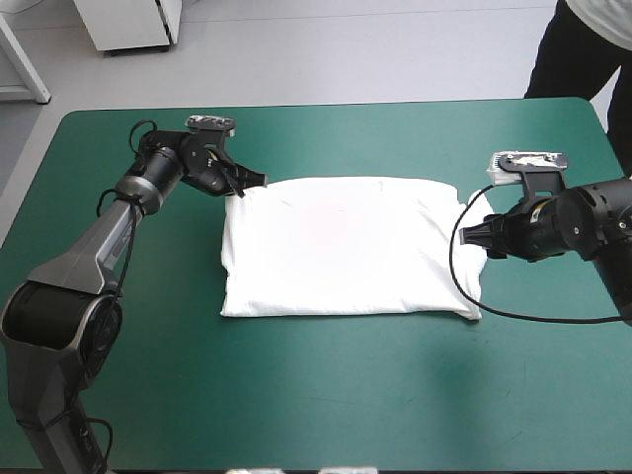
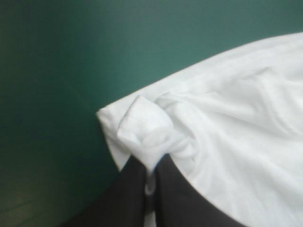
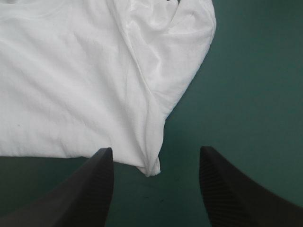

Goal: Fold the cloth

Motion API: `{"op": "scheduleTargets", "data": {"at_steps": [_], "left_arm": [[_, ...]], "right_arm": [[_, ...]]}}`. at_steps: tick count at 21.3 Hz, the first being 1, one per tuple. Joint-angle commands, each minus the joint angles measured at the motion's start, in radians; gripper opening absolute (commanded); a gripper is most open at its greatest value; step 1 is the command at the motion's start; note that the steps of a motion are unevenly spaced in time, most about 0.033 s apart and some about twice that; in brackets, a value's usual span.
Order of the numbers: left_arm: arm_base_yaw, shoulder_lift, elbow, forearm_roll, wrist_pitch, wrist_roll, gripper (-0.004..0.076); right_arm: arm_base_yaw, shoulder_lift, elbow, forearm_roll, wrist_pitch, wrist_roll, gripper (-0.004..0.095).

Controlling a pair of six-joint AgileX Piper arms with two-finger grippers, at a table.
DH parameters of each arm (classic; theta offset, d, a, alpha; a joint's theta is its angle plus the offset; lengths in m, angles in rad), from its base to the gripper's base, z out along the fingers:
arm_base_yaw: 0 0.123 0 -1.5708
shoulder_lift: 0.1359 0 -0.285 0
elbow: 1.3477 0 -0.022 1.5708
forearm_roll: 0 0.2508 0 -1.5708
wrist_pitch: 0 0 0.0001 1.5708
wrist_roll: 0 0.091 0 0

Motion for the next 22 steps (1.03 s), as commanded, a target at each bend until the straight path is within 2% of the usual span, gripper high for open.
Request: {"op": "scheduleTargets", "data": {"at_steps": [1, 7, 14, 17, 20, 22], "left_arm": [[-0.083, -0.069, -0.034, -0.024, -0.05, 0.0, -0.001], [-0.209, -0.017, -0.034, -0.024, -0.082, 0.0, -0.001], [-0.227, 0.093, -0.034, -0.039, -0.056, 0.0, -0.0004], [-0.227, 0.091, -0.054, -0.103, -0.046, 0.1, 0.0122], [-0.227, 0.091, -0.125, -0.15, 0.01, 0.127, 0.0361], [-0.227, 0.085, -0.19, -0.143, 0.067, 0.128, 0.0468]], "right_arm": [[-0.001, -0.027, -0.032, -0.018, -0.025, 0.0, 0.0509], [-0.001, -0.027, -0.032, -0.018, -0.025, 0.0, 0.0485], [-0.001, -0.027, -0.034, -0.021, -0.025, 0.0, 0.0486], [-0.001, -0.027, -0.034, -0.021, -0.025, 0.0, 0.0486], [-0.001, -0.027, -0.034, -0.021, -0.025, 0.0, 0.0486], [-0.001, -0.027, -0.034, -0.024, -0.025, 0.044, 0.0486]]}}
